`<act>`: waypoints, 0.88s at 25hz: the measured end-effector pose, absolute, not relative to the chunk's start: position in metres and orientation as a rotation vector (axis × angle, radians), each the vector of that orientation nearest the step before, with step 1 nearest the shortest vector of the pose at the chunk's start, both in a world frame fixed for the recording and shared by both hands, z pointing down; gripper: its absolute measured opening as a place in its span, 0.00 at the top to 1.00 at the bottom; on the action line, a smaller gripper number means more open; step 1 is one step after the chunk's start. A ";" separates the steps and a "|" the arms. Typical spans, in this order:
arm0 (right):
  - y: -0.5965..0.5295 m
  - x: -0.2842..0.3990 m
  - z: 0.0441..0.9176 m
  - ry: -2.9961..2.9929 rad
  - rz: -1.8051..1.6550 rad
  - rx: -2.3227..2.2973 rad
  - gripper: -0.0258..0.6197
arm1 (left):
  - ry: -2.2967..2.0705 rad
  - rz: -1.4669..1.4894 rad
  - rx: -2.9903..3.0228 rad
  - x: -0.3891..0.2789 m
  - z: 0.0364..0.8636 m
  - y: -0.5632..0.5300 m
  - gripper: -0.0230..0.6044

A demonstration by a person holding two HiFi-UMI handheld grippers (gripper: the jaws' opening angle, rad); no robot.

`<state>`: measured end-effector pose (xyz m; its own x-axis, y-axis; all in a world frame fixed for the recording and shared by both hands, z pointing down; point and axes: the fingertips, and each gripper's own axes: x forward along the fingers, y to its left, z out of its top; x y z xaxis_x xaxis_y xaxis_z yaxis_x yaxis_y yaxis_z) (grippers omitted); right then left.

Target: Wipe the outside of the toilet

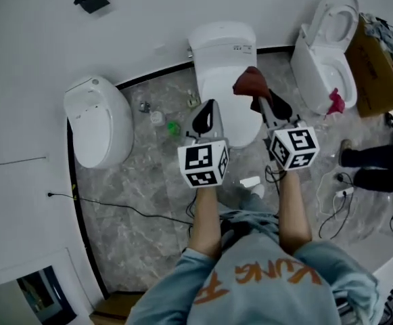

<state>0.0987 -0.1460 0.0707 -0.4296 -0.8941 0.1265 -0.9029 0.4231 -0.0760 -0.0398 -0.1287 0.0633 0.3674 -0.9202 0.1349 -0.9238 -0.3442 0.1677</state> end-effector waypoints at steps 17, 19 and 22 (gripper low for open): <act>-0.133 0.097 -0.015 -2.678 -0.075 1.621 0.87 | -1.867 -0.056 2.494 -0.055 -0.011 -0.121 0.97; -0.131 0.099 -0.017 -2.682 -0.089 1.625 0.87 | -1.866 -0.060 2.494 -0.052 -0.012 -0.120 0.97; -0.126 0.102 -0.021 -2.697 -0.117 1.623 0.87 | -1.863 -0.070 2.492 -0.048 -0.012 -0.118 0.97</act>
<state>0.1016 -0.1265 -0.0209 -0.4687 -0.8822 -0.0454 -0.8828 0.4660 0.0594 -0.0475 -0.1181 -0.0119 0.2824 -0.9591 -0.0181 -0.9578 -0.2829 0.0506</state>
